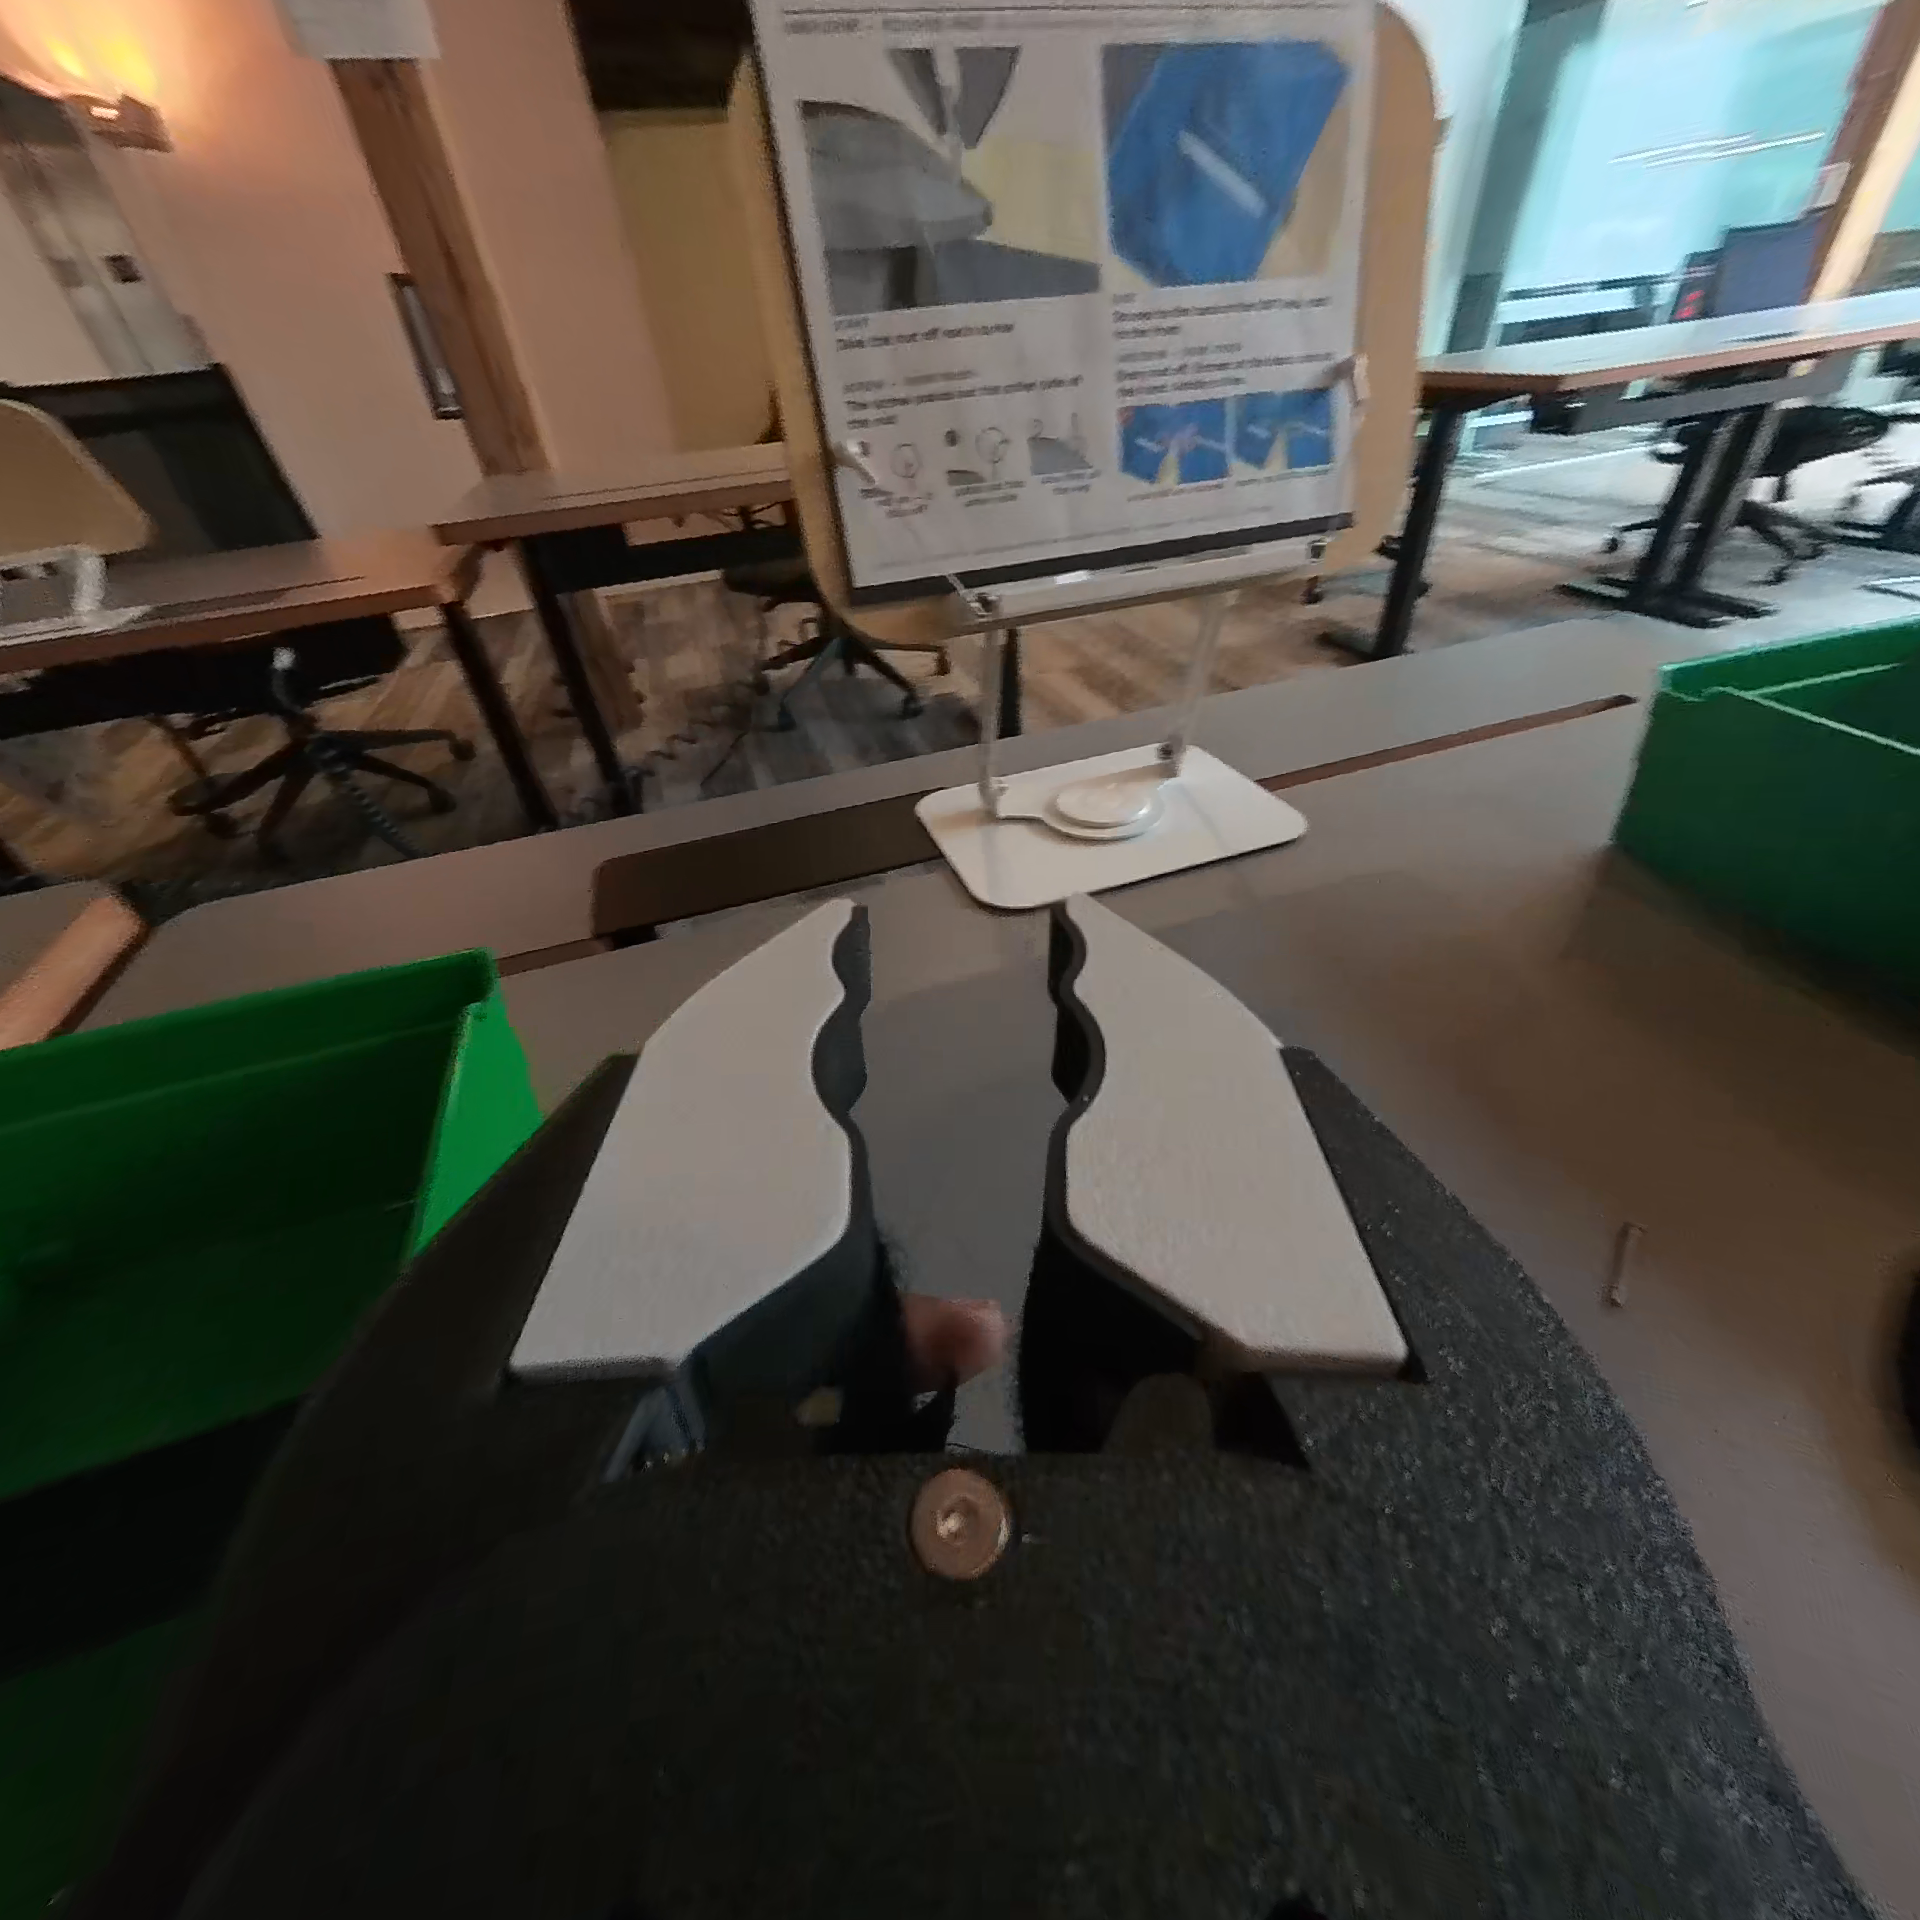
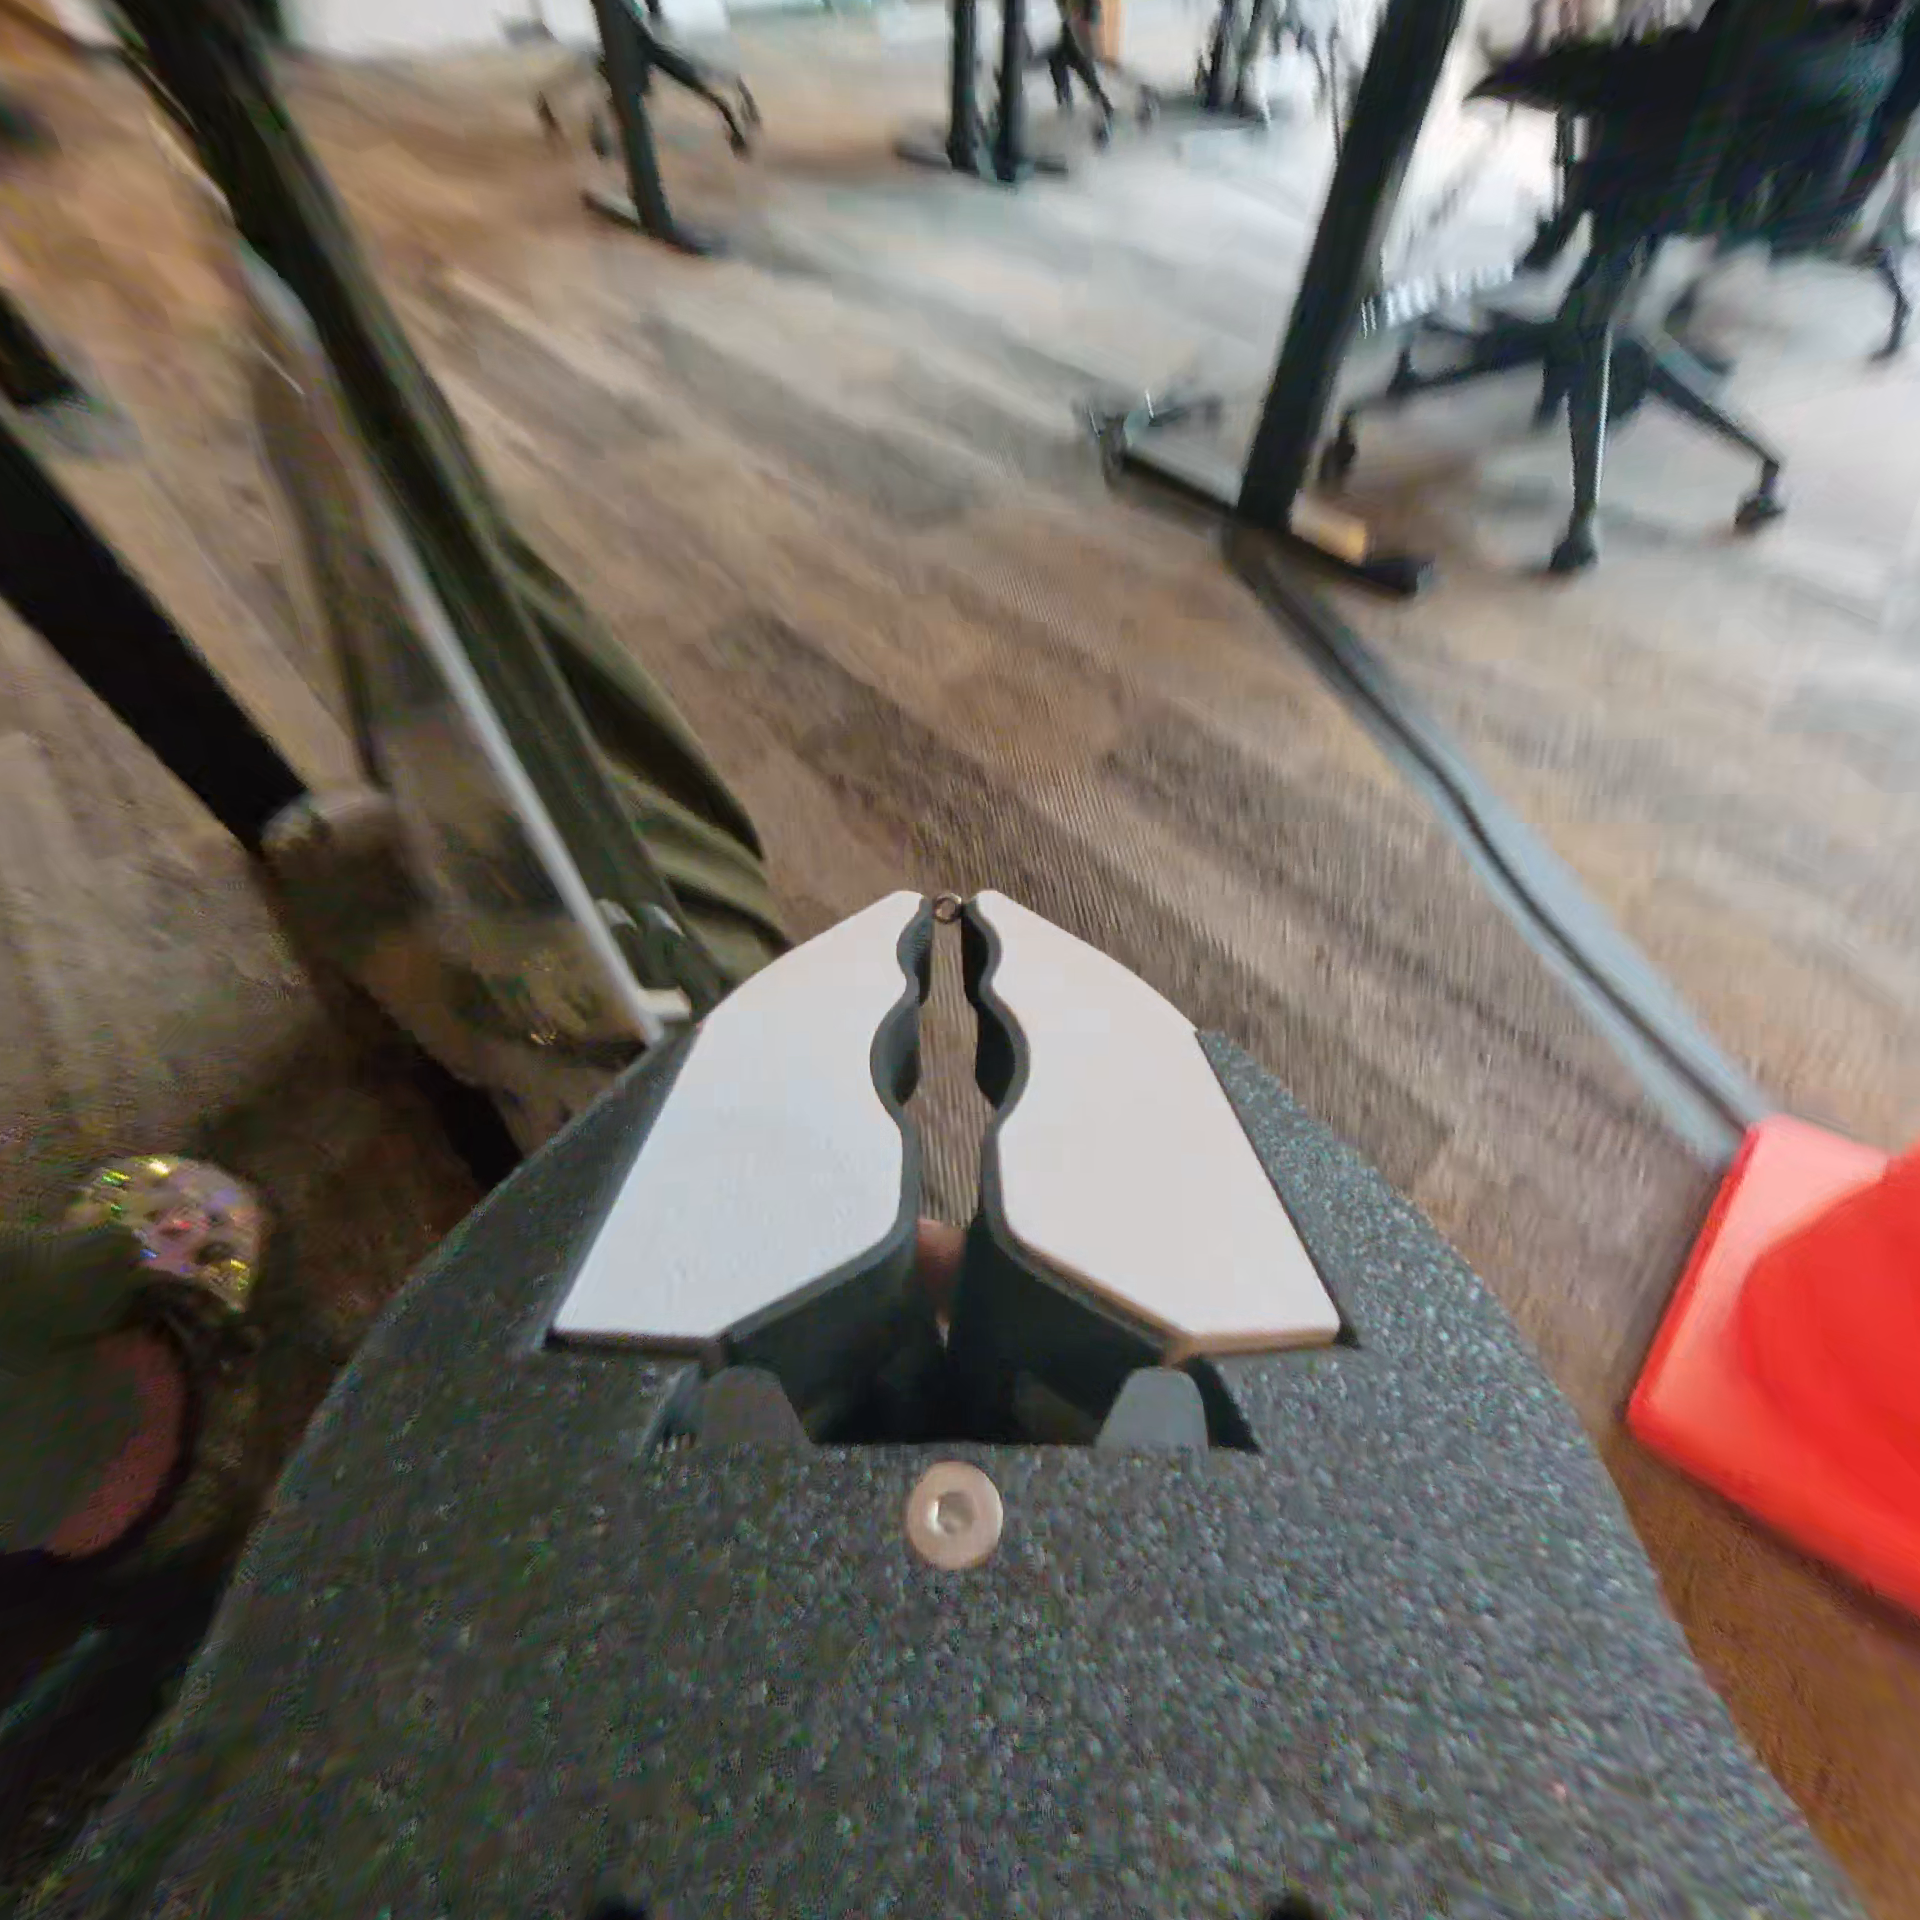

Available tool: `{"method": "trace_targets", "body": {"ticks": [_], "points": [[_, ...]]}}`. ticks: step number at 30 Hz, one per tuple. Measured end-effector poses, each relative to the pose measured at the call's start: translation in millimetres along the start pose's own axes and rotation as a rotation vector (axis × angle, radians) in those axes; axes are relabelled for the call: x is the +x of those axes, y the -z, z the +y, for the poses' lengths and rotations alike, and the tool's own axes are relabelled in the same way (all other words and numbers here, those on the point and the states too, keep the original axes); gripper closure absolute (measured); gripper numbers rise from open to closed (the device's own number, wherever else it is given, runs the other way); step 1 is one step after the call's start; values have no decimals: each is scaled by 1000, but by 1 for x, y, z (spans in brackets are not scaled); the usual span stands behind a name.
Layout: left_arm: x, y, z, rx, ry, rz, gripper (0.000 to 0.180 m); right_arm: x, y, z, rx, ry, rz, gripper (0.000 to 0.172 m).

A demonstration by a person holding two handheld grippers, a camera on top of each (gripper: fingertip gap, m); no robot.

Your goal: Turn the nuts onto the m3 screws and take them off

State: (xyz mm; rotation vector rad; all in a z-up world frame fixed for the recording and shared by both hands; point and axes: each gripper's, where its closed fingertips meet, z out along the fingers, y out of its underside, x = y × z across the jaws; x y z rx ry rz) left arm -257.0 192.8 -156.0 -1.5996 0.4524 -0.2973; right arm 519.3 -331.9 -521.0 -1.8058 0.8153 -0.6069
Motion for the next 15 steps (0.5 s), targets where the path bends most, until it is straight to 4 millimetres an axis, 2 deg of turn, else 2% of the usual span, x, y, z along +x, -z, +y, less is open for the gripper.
{"method": "trace_targets", "body": {"ticks": [4,6,7,9,11,13,15], "points": [[24,6,4,-42,-42,163,148,-56,58,-140,168,114,-136,167],[40,10,4,-63,-92,261,148,-99,92,-200,249,150,-242,168],[49,13,4,-74,-120,313,148,-126,108,-224,277,163,-320,168],[64,20,5,-93,-180,409,148,-186,140,-263,317,214,-462,168],[76,28,7,-115,-240,500,148,-250,171,-288,338,273,-602,168],[86,38,11,-129,-277,585,148,-316,204,-306,362,319,-745,168],[92,47,14,-123,-290,657,148,-379,236,-316,366,350,-894,168]]}}
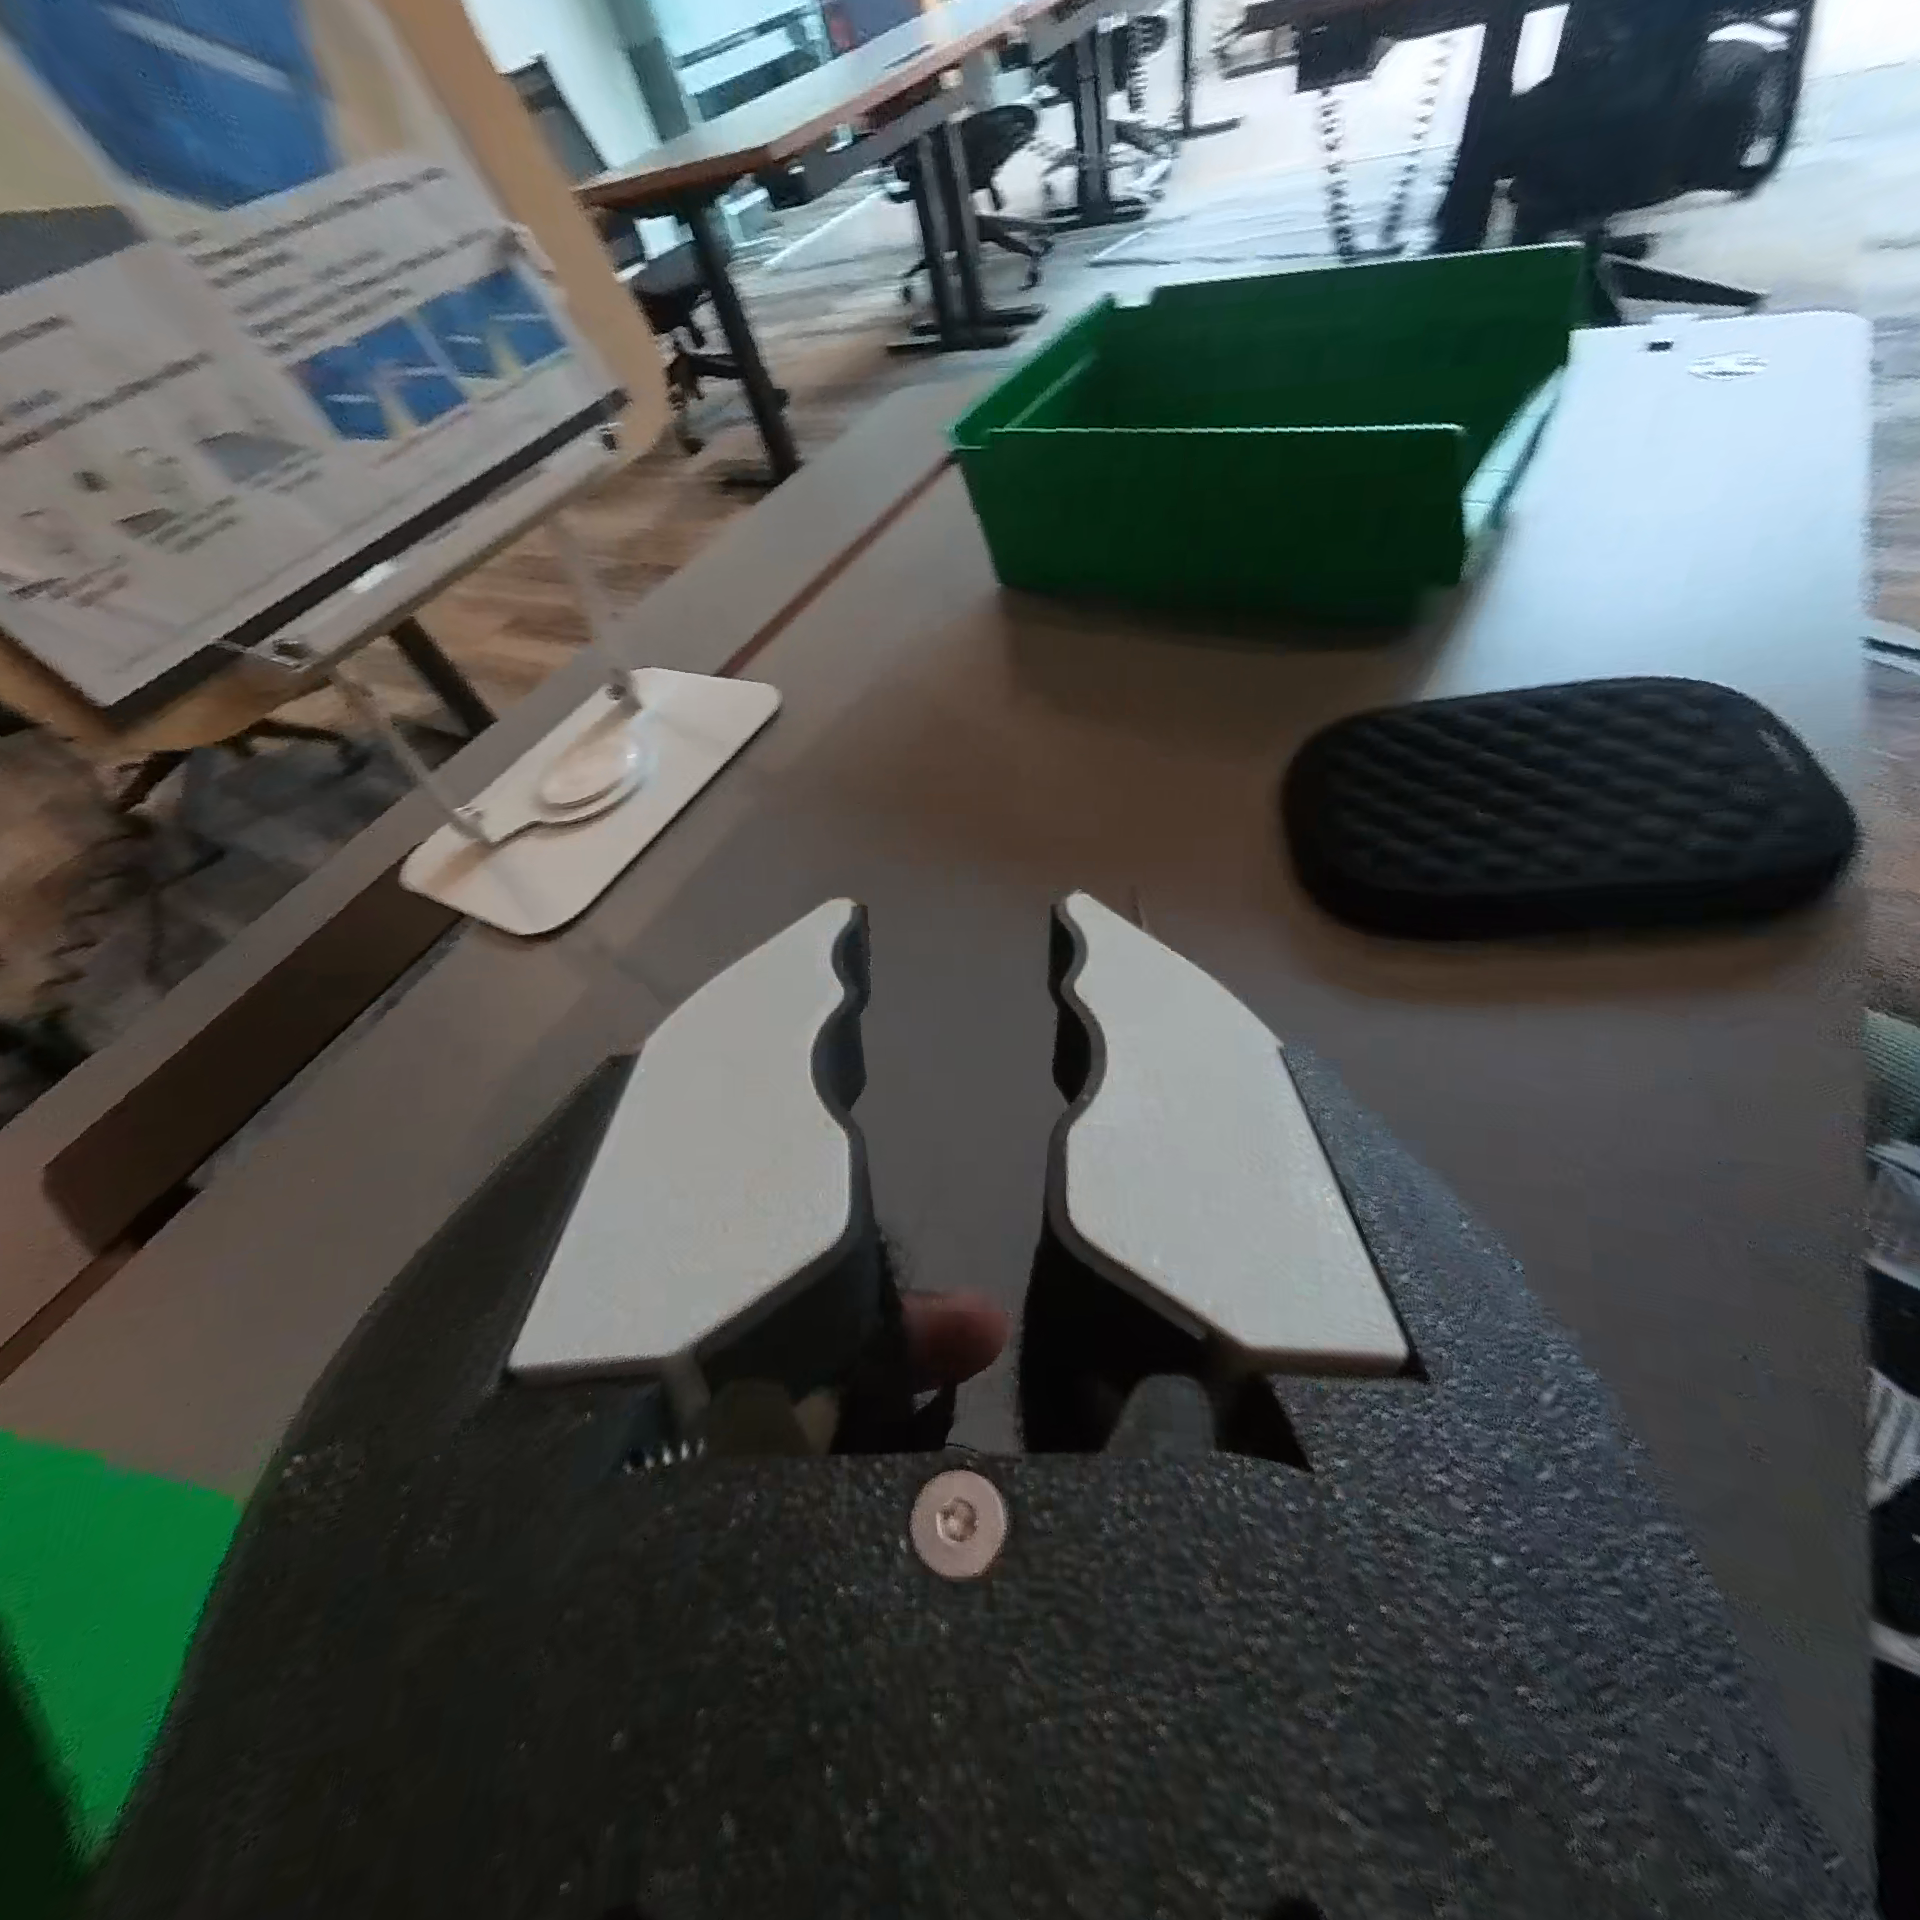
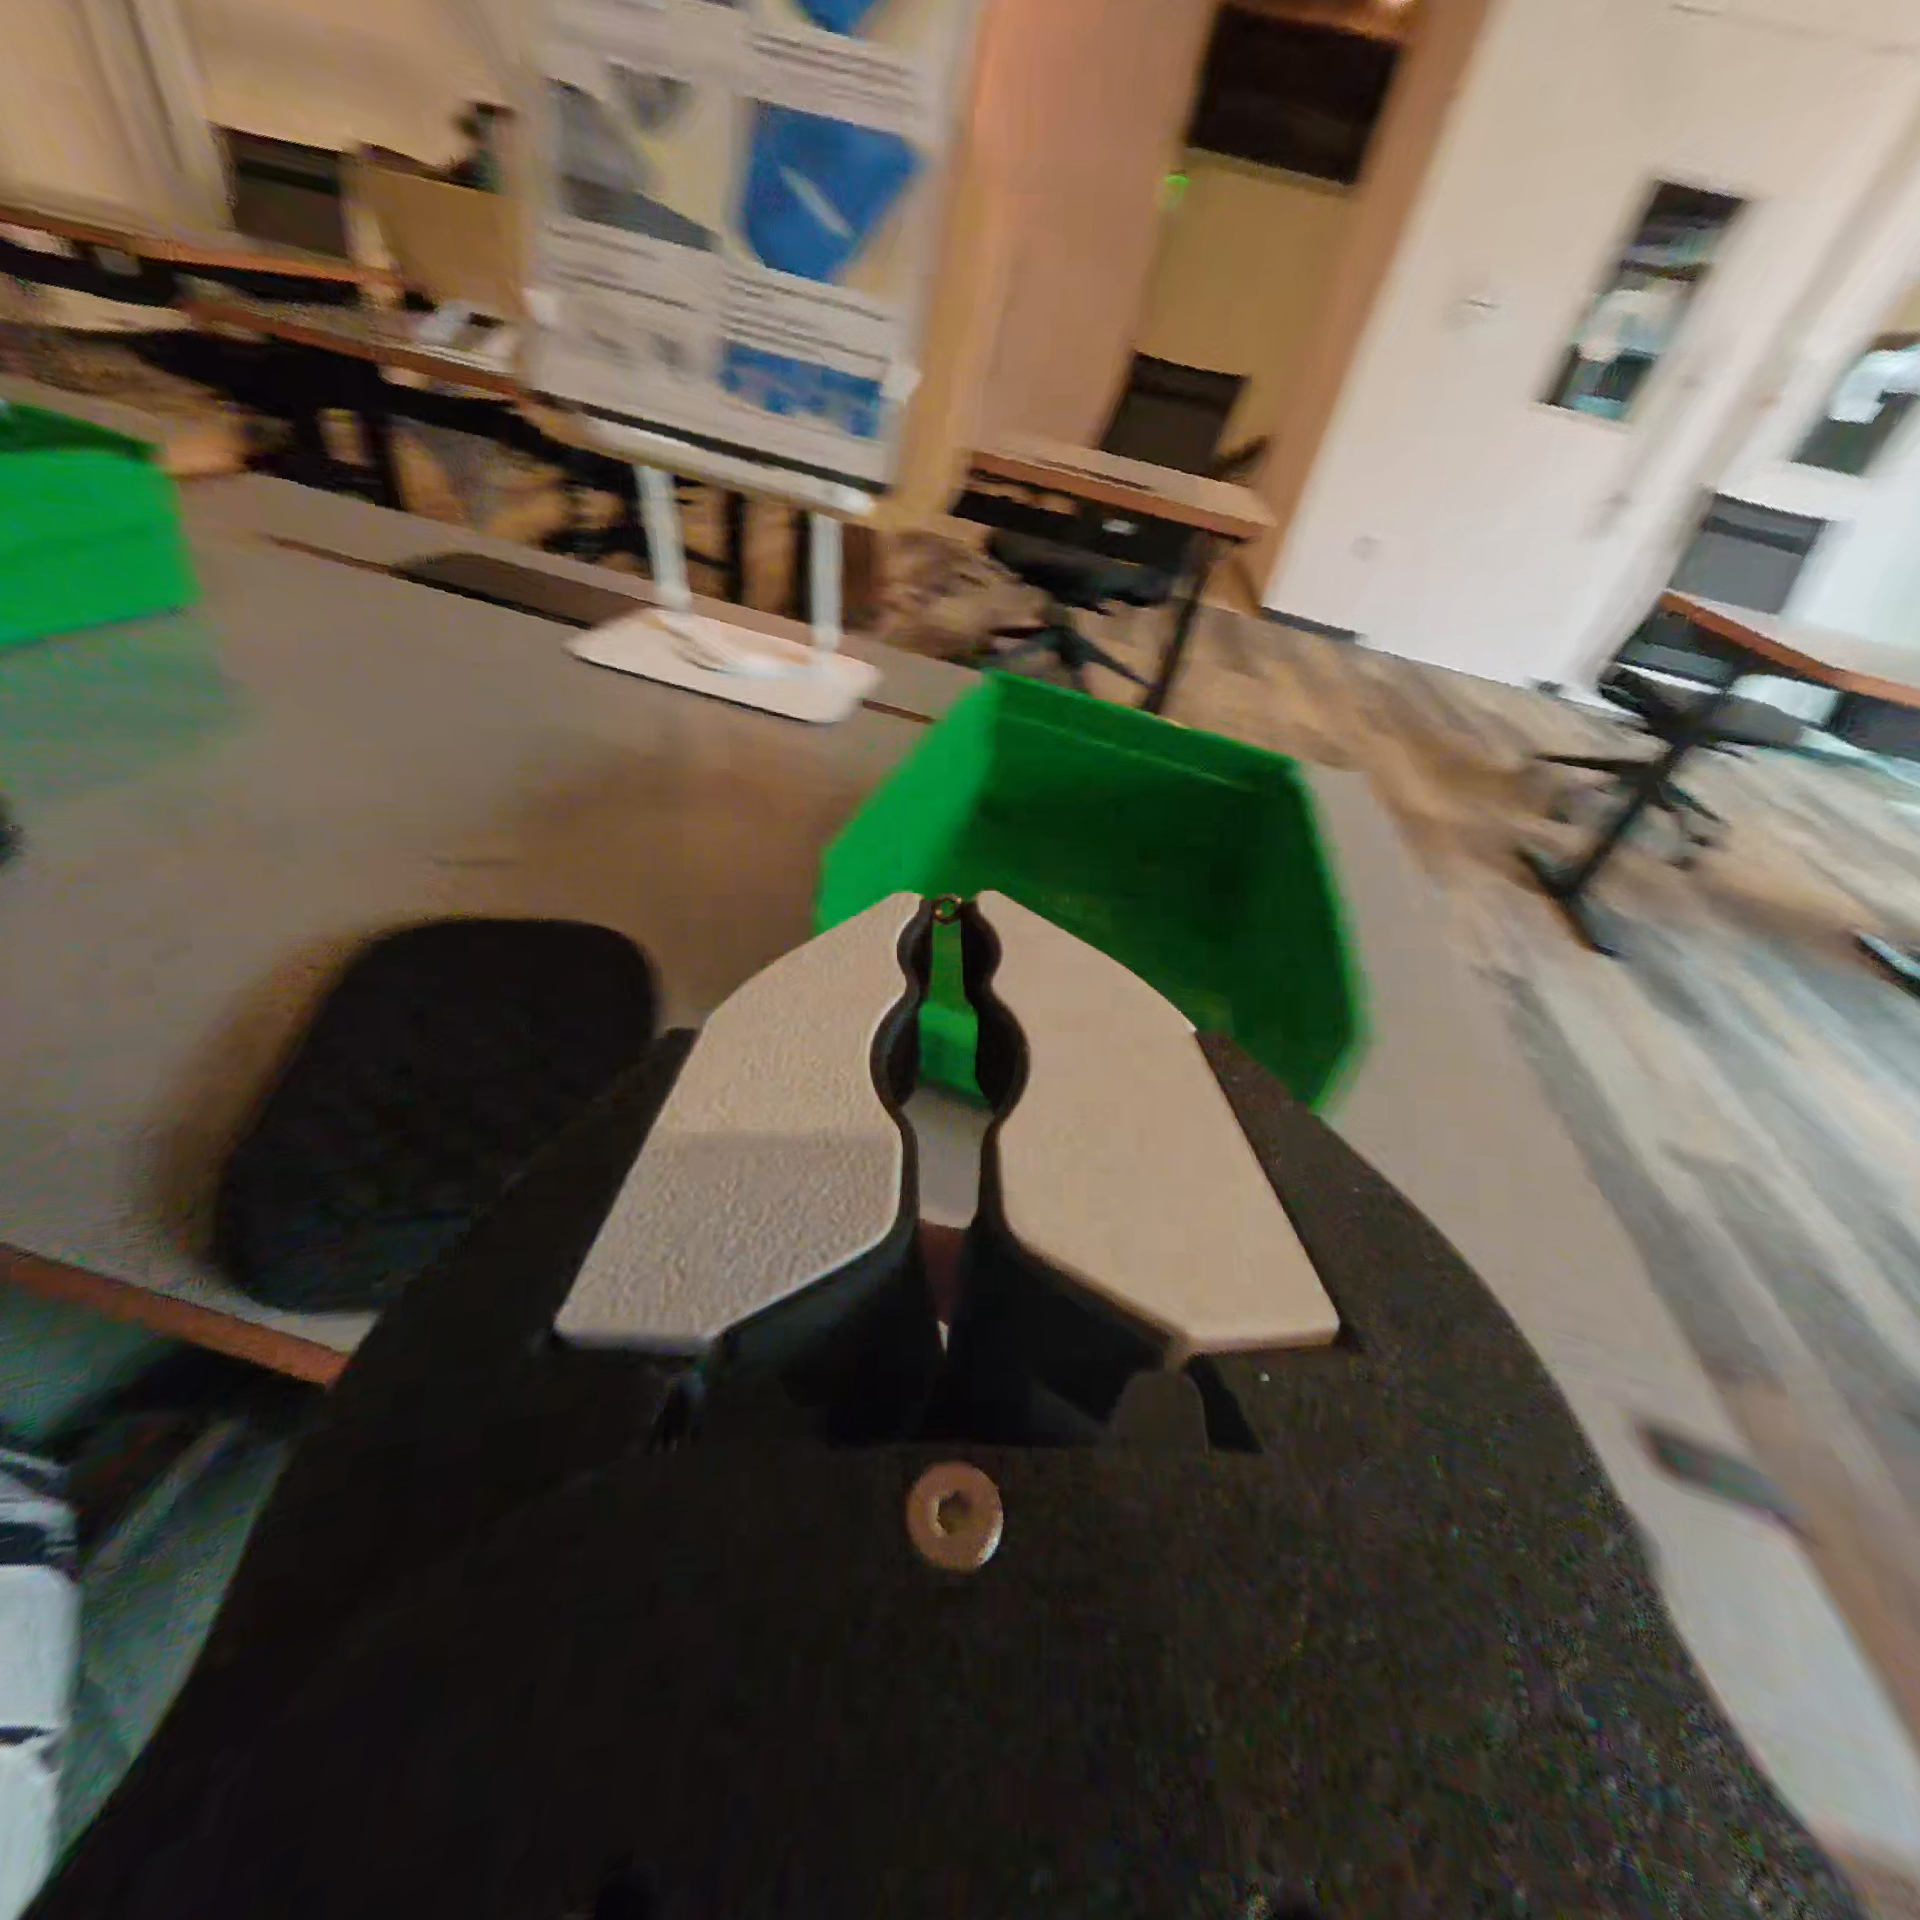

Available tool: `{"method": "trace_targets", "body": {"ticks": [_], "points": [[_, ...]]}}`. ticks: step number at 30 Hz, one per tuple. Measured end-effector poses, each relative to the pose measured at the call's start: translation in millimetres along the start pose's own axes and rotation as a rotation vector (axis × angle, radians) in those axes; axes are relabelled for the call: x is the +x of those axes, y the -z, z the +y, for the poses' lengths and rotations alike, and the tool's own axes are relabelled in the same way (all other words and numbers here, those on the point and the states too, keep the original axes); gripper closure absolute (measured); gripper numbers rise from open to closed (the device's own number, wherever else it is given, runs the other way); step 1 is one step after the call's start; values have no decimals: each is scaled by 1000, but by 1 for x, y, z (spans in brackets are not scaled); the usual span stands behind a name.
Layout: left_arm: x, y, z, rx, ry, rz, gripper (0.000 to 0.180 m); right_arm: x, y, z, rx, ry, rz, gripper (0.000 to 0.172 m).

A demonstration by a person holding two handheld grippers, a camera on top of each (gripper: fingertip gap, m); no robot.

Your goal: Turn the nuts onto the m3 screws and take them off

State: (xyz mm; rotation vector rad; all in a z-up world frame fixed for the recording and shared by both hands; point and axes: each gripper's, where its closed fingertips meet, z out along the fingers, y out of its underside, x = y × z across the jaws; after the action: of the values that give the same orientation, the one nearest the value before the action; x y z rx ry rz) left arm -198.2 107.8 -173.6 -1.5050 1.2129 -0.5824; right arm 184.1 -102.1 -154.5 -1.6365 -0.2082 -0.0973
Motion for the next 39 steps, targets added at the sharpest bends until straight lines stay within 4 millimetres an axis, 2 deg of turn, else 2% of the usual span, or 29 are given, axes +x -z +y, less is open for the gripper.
{"method": "trace_targets", "body": {"ticks": [2,4,7,11,14,16,20,23,25,29,32,38,39], "points": [[7,4,8,6,1,40,149,-53,-32,-24,18,-15,-144,168],[15,7,18,23,30,80,149,-101,-61,-41,11,-10,-274,168],[28,4,41,3,43,133,149,-167,-104,-47,-50,23,-458,168],[30,-7,66,-22,44,166,149,-239,-155,-23,-203,75,-694,168],[24,-18,78,-34,59,185,149,-279,-182,11,-343,157,-849,168],[17,-26,82,-40,60,187,149,-298,-193,36,-435,232,-949,168],[-7,-37,81,-87,61,153,149,-310,-199,66,-605,296,-1048,168],[-13,-37,61,-47,63,137,149,-306,-200,82,-670,349,-1028,168],[-9,-34,51,-24,51,123,149,-306,-197,92,-688,389,-1029,168],[10,-25,43,4,3,109,149,-305,-196,110,-730,477,-993,168],[21,-21,43,49,46,131,150,-307,-192,112,-782,456,-1008,168],[28,-24,50,96,105,160,149,-303,-189,119,-850,516,-1015,167],[28,-26,51,97,109,167,149,-302,-189,119,-859,521,-1013,163]]}}
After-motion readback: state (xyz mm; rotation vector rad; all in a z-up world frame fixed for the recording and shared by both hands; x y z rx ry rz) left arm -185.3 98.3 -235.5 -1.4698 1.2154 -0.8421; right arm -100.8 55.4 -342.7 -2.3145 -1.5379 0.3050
